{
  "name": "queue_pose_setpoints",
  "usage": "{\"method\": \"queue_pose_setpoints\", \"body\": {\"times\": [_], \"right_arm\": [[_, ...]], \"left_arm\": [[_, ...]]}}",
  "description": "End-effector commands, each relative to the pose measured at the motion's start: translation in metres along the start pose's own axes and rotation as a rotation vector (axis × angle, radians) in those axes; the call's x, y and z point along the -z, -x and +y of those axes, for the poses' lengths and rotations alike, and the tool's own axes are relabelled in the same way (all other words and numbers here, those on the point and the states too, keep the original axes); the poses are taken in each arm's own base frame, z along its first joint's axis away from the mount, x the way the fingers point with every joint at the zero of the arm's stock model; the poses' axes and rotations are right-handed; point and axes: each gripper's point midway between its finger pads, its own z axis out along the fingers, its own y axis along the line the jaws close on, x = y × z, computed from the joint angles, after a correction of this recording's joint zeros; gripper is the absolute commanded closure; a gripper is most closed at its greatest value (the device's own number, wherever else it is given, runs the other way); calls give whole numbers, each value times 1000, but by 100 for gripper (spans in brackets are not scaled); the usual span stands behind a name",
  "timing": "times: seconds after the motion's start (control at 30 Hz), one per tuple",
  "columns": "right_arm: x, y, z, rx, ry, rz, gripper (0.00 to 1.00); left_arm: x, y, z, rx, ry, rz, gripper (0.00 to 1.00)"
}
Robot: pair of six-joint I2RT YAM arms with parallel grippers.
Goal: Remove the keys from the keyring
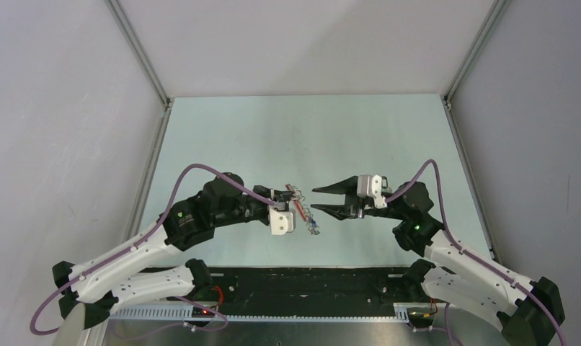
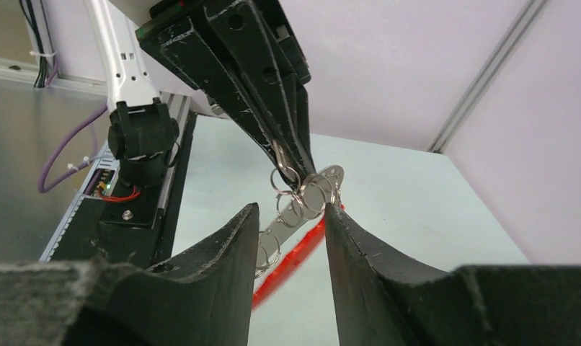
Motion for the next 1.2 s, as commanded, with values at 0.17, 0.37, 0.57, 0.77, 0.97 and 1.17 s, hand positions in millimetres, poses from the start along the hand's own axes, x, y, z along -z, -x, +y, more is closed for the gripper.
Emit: {"method": "queue_pose_setpoints", "body": {"times": [0.17,0.37,0.57,0.77,0.97,1.17], "right_arm": [[-26,12,5,105,78,6,54],[-33,5,4,97,89,22,56],[-35,-10,5,77,100,59,64],[-34,-10,7,69,108,66,99],[-28,-1,0,53,45,64,100],[-18,23,-21,-54,-64,-6,100]], "left_arm": [[4,11,9,-26,34,-43,100],[5,12,9,-27,38,-47,100],[6,13,10,-27,40,-49,100],[6,13,9,-28,39,-49,100],[5,11,10,-28,42,-45,100],[4,10,9,-27,36,-40,100]]}}
